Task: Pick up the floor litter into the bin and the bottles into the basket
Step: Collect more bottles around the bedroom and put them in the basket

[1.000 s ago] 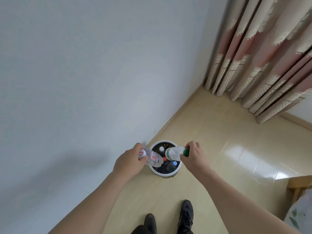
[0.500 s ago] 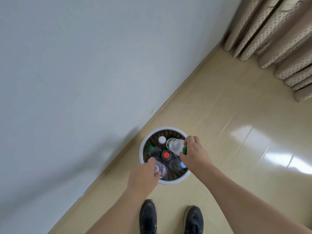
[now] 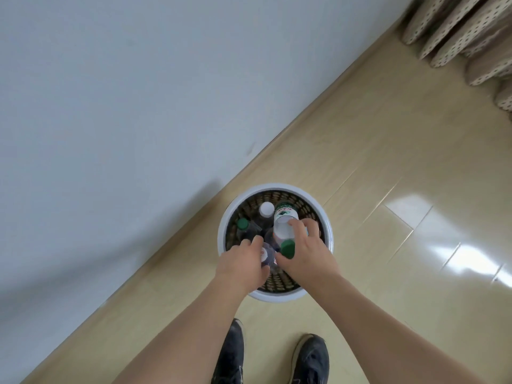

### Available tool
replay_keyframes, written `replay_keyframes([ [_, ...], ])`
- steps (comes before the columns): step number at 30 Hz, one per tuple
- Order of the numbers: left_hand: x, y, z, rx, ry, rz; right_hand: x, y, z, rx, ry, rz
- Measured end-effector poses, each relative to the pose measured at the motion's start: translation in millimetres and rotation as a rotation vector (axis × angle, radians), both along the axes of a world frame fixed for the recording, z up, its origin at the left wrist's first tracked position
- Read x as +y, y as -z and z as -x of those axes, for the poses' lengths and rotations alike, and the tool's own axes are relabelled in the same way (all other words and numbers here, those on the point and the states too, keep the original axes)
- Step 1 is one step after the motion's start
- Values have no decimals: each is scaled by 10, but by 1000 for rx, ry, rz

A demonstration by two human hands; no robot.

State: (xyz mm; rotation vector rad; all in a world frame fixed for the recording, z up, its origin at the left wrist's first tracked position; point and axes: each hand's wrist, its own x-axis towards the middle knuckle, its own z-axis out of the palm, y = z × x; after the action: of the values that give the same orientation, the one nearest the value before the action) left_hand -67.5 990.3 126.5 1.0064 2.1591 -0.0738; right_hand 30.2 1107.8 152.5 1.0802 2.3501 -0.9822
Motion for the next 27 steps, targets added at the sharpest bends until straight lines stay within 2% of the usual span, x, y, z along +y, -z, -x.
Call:
replay_keyframes([
  [4, -93, -542, 9, -28, -39, 26, 126, -527, -92, -67, -82, 108],
  [7, -190, -1192, 48, -47, -104, 41, 199, -1187, -219, -140, -112, 111],
  [10, -209, -2145, 9, -37, -121, 30, 257, -2113, -430, -147, -118, 65],
  [15, -103, -3636, -342, 18, -95, -112, 168, -3588, -932, -60, -58, -17],
  [20, 82, -4557, -824, 55, 209, -255, -173, -4481, -1636, -25, 109, -78],
  [27, 493, -5110, -1441, 82, 651, -347, -623, -5090, -2582, 14, 568, -188],
])
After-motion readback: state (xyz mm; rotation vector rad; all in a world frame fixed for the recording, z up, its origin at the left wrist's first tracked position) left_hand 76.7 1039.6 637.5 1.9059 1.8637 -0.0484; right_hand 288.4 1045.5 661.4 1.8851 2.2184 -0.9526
